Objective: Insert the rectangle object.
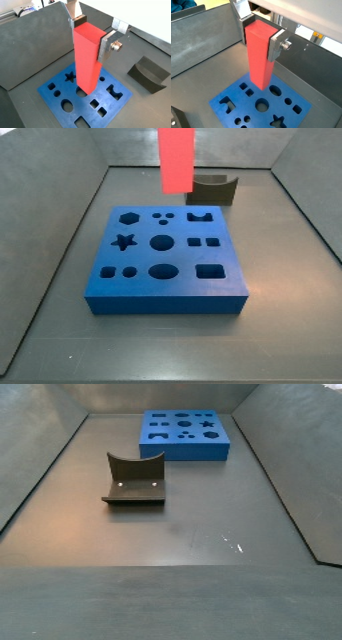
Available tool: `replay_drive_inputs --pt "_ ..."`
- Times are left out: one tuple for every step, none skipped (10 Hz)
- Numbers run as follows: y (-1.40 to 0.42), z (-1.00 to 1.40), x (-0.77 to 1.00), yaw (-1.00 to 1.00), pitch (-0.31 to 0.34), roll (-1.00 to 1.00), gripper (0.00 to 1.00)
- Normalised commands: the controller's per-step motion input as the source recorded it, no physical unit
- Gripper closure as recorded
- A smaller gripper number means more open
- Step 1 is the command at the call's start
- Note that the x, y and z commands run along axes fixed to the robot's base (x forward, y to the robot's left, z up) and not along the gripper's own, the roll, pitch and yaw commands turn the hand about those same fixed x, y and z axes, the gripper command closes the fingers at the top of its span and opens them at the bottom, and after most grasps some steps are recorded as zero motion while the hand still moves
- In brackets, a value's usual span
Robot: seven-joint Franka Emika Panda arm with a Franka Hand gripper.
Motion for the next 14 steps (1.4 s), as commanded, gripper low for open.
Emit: replay_drive_inputs --pt "-0.35 -0.33 0.70 0.00 -0.044 0.00 1.00" --pt "-0.57 -0.33 0.91 0.00 0.000 0.04 1.00" --pt "-0.57 -0.36 0.93 0.00 0.000 0.06 1.00" --pt "-0.50 -0.44 0.92 0.00 0.031 0.17 1.00" --pt "-0.33 -0.38 0.82 0.00 0.170 0.37 1.00" --pt "-0.25 -0.08 0.65 0.00 0.261 0.50 1.00" --pt "-0.25 -0.02 0.58 0.00 0.299 0.50 1.00" --pt "-0.23 -0.08 0.65 0.00 0.277 0.47 1.00" --pt "-0.25 -0.44 0.85 -0.02 0.159 0.19 1.00" --pt "-0.21 -0.57 0.89 0.00 0.144 0.07 1.00" --pt "-0.19 -0.61 0.92 -0.02 0.103 0.06 1.00" --pt "-0.15 -0.56 0.91 -0.07 0.069 0.09 1.00" --pt "-0.09 -0.53 0.75 -0.04 0.023 0.07 1.00" --pt "-0.08 -0.48 0.58 -0.02 0.000 0.07 1.00"
